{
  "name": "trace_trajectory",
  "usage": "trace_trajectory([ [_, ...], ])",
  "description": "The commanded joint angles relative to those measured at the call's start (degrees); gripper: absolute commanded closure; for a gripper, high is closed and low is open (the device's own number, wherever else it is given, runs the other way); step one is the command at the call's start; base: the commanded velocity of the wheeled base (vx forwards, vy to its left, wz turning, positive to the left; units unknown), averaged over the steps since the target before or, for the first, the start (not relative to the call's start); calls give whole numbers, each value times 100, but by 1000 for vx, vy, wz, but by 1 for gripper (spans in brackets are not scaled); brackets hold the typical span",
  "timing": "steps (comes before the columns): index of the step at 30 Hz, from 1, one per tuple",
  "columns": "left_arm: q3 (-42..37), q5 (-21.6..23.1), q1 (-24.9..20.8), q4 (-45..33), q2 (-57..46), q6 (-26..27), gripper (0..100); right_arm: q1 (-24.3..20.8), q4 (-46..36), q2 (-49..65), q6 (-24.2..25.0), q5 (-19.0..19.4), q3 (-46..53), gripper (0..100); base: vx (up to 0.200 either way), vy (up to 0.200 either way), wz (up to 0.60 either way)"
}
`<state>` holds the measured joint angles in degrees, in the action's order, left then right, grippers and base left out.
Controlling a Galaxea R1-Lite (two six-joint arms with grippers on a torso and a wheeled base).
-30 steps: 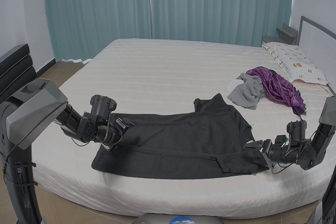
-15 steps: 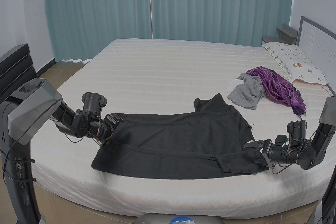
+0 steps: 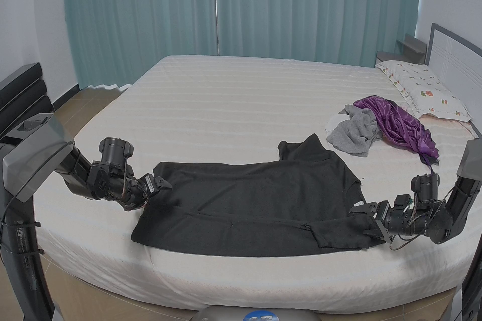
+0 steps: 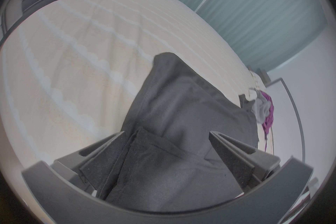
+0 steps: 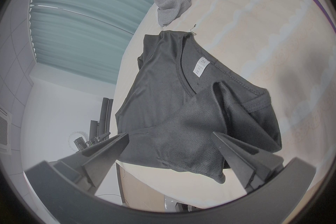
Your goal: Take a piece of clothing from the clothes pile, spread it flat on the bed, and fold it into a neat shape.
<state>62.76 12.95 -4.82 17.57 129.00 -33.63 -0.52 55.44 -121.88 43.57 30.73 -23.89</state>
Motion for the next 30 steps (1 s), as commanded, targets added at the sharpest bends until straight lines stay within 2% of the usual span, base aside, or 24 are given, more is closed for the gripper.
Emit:
trace_trajectory([
  [1,-167,252,130,142,-7,305,0,-9,2,-37,-15,3,16,0,0,0,0],
  [6,-167,323,130,502,55,366,0,-18,2,-37,-15,3,25,0,0,0,0],
  [13,-282,507,121,520,55,472,0,-18,2,-37,-15,3,16,0,0,0,0],
  [22,-299,525,191,555,169,542,0,-18,2,-37,-15,3,16,0,0,0,0],
  [23,-299,525,200,555,169,542,100,-18,2,-37,-15,3,16,0,0,0,0],
  [30,-484,516,271,555,64,542,100,-18,28,33,-15,3,-28,0,0,0,0],
])
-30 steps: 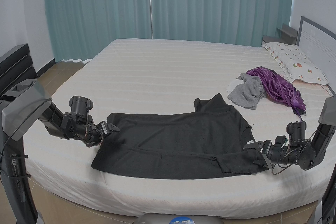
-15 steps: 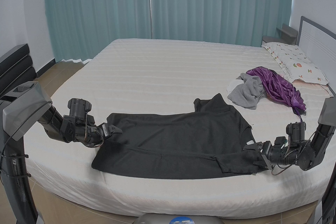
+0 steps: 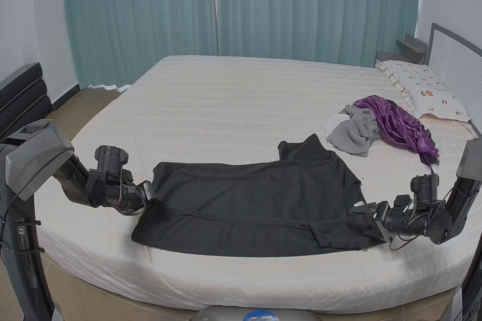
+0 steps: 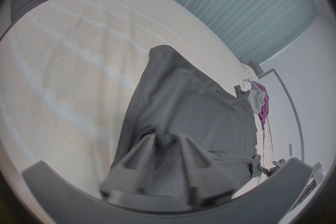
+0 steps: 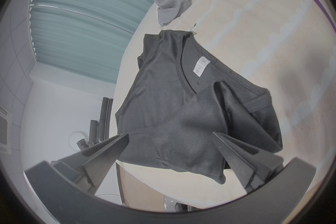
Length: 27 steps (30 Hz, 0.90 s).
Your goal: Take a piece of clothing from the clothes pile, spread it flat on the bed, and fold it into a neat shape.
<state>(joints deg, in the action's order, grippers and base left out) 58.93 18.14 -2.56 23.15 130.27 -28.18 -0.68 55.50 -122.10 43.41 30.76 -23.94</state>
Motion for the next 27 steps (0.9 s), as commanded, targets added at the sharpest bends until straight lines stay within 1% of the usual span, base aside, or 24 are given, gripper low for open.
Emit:
trace_trajectory([
  [1,-162,-3,63,-3,-133,6,100,-11,83,72,1,0,-14,0,0,0,0],
  [5,-470,-3,124,5,-502,-3,100,-20,584,46,-17,-26,74,0,0,0,0],
  [7,-540,-3,159,-3,-678,-12,100,-20,663,64,-26,-52,74,0,0,0,0],
  [11,-699,-12,203,-12,-1003,-12,100,-55,655,28,-105,-79,-40,0,0,0,0],
  [17,-910,-12,177,-3,-1232,-12,100,-116,540,-51,-254,-96,-427,0,0,0,0],
  [21,-953,-21,133,-12,-1250,-20,100,-239,312,-297,-509,-96,-726,0,0,0,0],
  [22,-953,-21,133,-12,-1250,-20,100,-239,312,-297,-509,-96,-726,0,0,0,0],
  [24,-962,-21,124,-12,-1241,-47,100,-283,259,-490,-799,-105,-796,0,0,0,0],
  [27,-997,-30,133,-12,-1232,-47,100,-222,259,-587,-1001,-158,-840,0,0,0,0],
])
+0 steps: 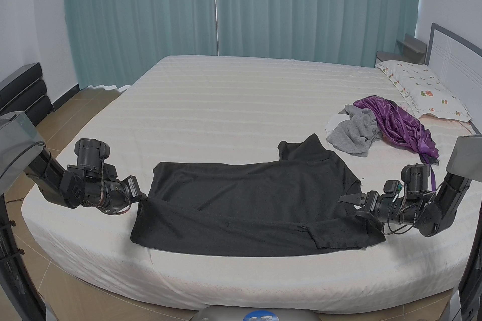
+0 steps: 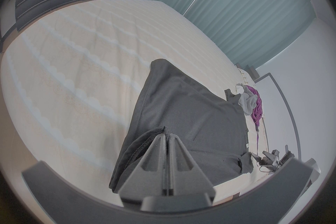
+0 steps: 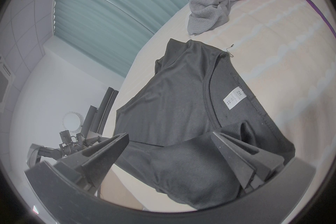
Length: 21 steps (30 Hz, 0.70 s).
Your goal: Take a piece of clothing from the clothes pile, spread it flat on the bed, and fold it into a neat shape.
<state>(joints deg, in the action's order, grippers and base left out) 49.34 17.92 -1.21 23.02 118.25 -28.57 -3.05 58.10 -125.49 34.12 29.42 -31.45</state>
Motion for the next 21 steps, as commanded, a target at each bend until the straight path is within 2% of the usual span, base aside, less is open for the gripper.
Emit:
trace_trajectory([
  [1,-47,-8,-11,1,-30,-8,100,59,0,-257,-116,-50,-116,0,0,0,0],
  [12,-38,-25,-2,1,14,-25,100,454,43,-327,-679,-41,-124,0,0,0,0],
  [21,-47,-52,-2,-8,14,-25,100,507,52,-573,-1162,-6,-1,0,0,0,0],
])
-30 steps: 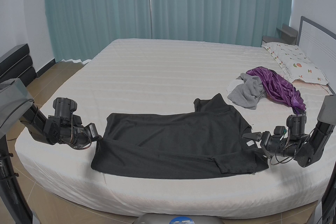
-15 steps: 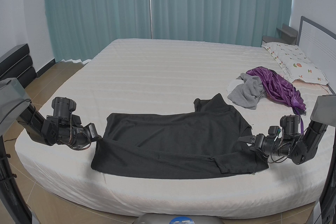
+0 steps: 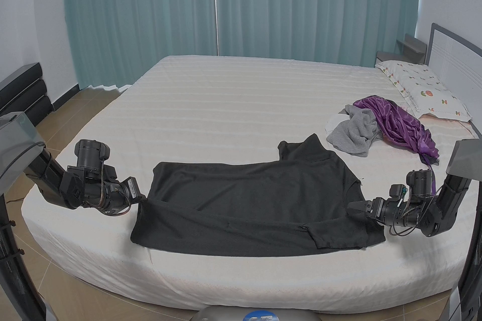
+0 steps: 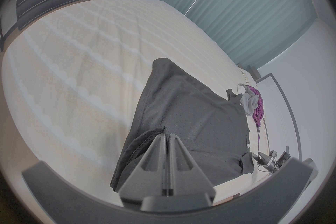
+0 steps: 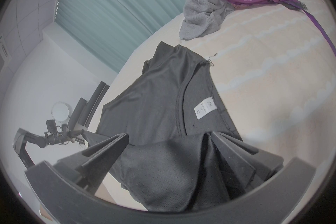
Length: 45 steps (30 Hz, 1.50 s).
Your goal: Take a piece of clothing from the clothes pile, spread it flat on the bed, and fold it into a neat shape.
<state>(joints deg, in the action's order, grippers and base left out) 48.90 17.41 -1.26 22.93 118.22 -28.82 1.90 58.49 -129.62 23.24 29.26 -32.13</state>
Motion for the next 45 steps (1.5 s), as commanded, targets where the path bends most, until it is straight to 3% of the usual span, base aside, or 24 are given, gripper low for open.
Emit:
trace_trajectory([
  [1,-12,-1,3,-8,16,-10,100,21,22,-204,-188,19,93,0,0,0,0],
  [7,-38,-1,3,1,16,-10,100,82,22,-230,-328,36,208,0,0,0,0],
  [8,-38,-1,3,1,8,-10,100,91,22,-230,-346,36,216,100,0,0,0],
  [18,-117,-9,3,-8,-54,-1,100,267,57,-125,-531,71,313,100,0,0,0],
  [32,-908,43,11,10,-950,-19,100,416,163,1299,-390,766,1324,100,0,0,0],
  [45,-1506,70,108,18,-1574,-27,100,654,163,1923,-232,871,1684,100,0,0,0],
])
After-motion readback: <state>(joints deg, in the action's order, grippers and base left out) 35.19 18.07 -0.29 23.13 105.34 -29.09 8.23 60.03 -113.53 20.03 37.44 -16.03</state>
